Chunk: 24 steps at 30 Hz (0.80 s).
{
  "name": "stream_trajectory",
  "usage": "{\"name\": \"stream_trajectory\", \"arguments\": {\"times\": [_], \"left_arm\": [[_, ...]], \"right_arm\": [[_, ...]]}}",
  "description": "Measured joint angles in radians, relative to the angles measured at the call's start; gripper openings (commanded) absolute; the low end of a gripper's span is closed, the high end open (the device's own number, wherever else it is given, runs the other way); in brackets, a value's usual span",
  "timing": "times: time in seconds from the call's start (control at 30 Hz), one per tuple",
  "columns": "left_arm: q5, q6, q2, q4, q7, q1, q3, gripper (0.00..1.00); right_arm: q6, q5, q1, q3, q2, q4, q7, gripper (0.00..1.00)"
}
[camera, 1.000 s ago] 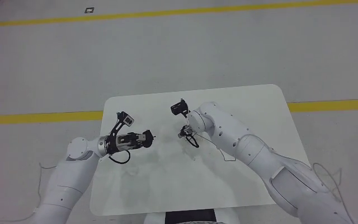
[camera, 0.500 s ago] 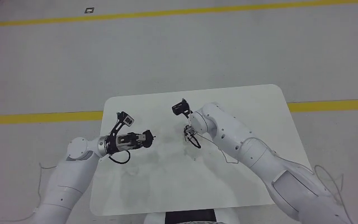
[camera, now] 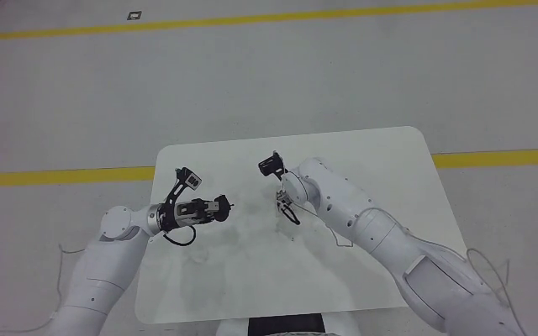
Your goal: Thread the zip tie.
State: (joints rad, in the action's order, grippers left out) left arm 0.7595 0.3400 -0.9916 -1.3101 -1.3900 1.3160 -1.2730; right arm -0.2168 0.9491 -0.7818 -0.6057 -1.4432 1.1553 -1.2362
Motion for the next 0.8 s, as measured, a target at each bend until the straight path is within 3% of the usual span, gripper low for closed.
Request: {"name": "stream_trajectory", "arguments": {"times": [0.23,0.8], "left_arm": [[0.0,0.0,0.0,0.0,0.0,0.0,0.0,0.0],[0.0,0.0,0.0,0.0,0.0,0.0,0.0,0.0]], "right_arm": [[0.006,-0.001,0.013,0.017,-0.023,-0.052,0.005,0.19],[0.034,-0.016,0.037,0.041,-0.076,-0.186,0.055,0.22]]}}
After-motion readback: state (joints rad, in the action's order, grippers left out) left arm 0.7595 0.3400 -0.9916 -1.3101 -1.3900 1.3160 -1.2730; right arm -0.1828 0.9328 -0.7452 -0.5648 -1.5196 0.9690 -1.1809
